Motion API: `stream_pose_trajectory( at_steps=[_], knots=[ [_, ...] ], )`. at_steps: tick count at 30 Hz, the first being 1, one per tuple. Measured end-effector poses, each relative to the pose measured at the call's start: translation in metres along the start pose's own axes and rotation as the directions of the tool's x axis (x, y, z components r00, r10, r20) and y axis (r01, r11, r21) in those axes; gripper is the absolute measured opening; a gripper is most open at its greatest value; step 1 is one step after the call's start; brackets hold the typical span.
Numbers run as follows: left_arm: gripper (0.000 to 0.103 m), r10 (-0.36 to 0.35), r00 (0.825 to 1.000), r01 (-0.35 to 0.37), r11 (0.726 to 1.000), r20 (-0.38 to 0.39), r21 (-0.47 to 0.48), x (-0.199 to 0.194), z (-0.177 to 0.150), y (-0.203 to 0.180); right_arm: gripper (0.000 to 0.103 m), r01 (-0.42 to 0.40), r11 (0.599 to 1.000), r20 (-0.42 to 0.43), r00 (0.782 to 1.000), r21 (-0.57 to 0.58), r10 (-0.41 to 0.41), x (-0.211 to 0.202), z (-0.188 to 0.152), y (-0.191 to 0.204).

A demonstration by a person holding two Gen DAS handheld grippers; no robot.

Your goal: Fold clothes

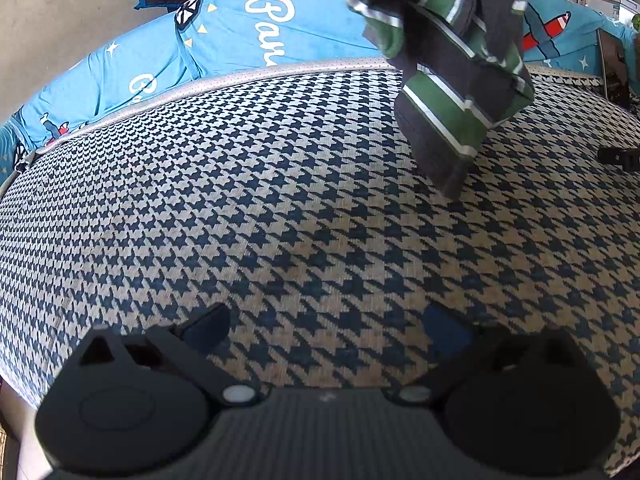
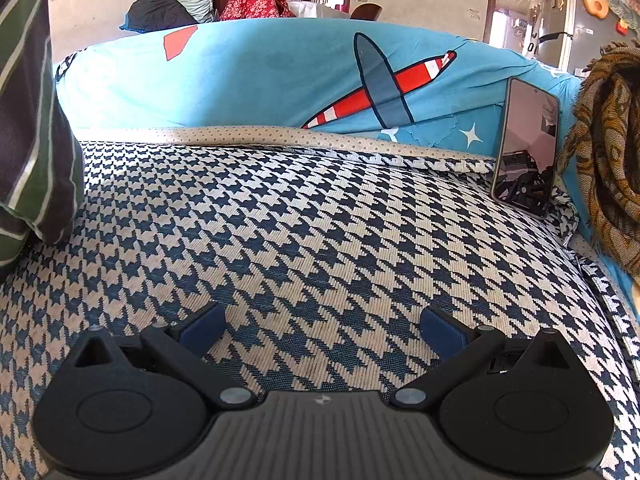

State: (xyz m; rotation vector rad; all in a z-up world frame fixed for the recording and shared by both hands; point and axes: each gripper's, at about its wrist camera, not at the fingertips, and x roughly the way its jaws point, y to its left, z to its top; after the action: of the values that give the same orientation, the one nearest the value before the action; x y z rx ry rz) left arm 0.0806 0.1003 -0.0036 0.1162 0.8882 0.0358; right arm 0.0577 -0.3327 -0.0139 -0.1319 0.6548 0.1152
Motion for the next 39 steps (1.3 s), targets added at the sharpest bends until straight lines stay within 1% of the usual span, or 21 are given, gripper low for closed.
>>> stream_pose_trajectory(
  at_steps=[3, 4, 5, 15, 19, 21, 25, 30, 34, 37, 39],
  knots=[
    [0.103, 0.011, 1.0, -0.011, 1.0, 0.0, -0.013, -0.004, -0.006, -0.009, 0.103, 0.0, 1.0, 0.0, 1.0, 0.0, 0.0, 0.0, 0.0, 0.0],
    [0.103, 0.02, 1.0, -0.02, 1.0, 0.001, -0.018, -0.014, -0.015, -0.024, 0.103, 0.0, 1.0, 0.0, 1.0, 0.0, 0.0, 0.0, 0.0, 0.0],
    [0.103, 0.023, 1.0, -0.023, 0.999, -0.001, -0.022, -0.013, -0.017, -0.026, 0.103, 0.0, 1.0, 0.0, 1.0, 0.0, 0.0, 0.0, 0.0, 0.0],
    [0.103, 0.04, 0.999, -0.041, 0.996, -0.016, -0.083, 0.012, 0.004, -0.032, 0.103, 0.0, 1.0, 0.0, 1.0, 0.0, 0.0, 0.0, 0.001, 0.0],
    [0.103, 0.045, 0.999, -0.046, 0.996, -0.01, -0.08, 0.009, -0.002, -0.038, 0.103, 0.0, 1.0, 0.0, 1.0, 0.0, 0.0, 0.001, 0.001, 0.0],
    [0.103, 0.046, 0.999, -0.046, 0.996, 0.0, -0.072, -0.005, -0.019, -0.048, 0.103, 0.001, 1.0, 0.0, 1.0, 0.0, -0.001, 0.002, 0.001, 0.0],
    [0.103, 0.048, 0.998, -0.044, 0.996, 0.051, -0.075, -0.047, -0.05, -0.061, 0.103, 0.0, 1.0, 0.001, 1.0, 0.0, 0.0, 0.003, 0.001, 0.001],
    [0.103, 0.024, 0.997, -0.018, 0.996, 0.068, -0.086, -0.064, -0.056, -0.072, 0.103, 0.0, 1.0, 0.001, 1.0, 0.0, 0.0, 0.004, 0.0, 0.001],
    [0.103, 0.014, 0.997, -0.009, 0.998, 0.075, -0.068, -0.076, -0.058, -0.087, 0.103, 0.0, 1.0, 0.001, 1.0, 0.0, 0.0, 0.004, 0.0, 0.001],
    [0.103, -0.029, 0.997, 0.033, 0.997, 0.066, -0.065, -0.083, -0.057, -0.095, 0.103, 0.0, 1.0, 0.002, 1.0, 0.0, 0.0, 0.004, 0.0, 0.001],
    [0.103, -0.057, 0.995, 0.061, 0.997, 0.083, -0.046, -0.089, -0.056, -0.095, 0.103, 0.001, 1.0, 0.002, 1.0, 0.0, -0.001, 0.004, 0.0, 0.001]
  ],
)
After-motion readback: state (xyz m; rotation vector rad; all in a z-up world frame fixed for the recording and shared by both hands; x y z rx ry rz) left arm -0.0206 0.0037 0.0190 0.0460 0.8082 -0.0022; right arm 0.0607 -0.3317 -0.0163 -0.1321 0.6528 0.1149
